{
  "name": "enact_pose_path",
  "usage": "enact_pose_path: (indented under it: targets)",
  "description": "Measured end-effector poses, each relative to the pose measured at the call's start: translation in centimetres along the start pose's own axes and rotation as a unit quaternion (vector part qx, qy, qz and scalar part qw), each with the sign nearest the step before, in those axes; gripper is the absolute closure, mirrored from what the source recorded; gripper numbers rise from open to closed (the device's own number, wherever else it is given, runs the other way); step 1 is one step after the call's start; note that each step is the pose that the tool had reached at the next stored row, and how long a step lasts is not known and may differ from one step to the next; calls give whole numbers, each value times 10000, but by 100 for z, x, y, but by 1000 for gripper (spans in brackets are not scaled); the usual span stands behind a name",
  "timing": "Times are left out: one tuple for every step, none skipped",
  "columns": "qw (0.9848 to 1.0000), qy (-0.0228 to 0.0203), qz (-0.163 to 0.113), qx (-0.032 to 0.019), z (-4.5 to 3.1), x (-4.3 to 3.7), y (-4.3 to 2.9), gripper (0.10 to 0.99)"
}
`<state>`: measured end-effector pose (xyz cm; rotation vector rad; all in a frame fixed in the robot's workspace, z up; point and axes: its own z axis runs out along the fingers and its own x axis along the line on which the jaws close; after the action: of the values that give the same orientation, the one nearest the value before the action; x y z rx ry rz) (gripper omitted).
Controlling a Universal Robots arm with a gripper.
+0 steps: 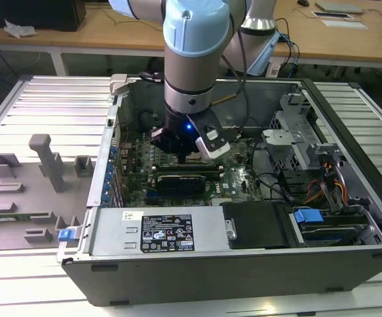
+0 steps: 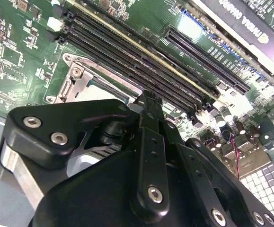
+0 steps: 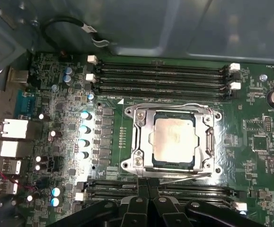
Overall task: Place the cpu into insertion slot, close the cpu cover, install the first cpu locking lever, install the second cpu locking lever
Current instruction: 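Install the second cpu locking lever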
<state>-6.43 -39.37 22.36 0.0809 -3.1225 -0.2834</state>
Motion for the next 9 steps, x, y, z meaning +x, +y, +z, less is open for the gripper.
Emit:
enact_pose_path:
  targets:
    - [10000, -2, 0, -40, 9, 8, -2, 980]
    - [10000, -3, 0, -60, 15, 14, -4, 980]
    - [10000, -4, -1, -79, 21, 21, -6, 980]
    - [10000, -5, -1, -94, 28, 28, -8, 980]
    - [9999, -6, -1, -110, 39, 37, -11, 980]
    - [9999, -6, -2, -120, 50, 44, -15, 980]
    - [9999, -6, -1, -126, 60, 51, -19, 980]
    - [9999, -6, -1, -136, 74, 59, -24, 980]
    - [9999, -7, -2, -146, 85, 69, -26, 980]
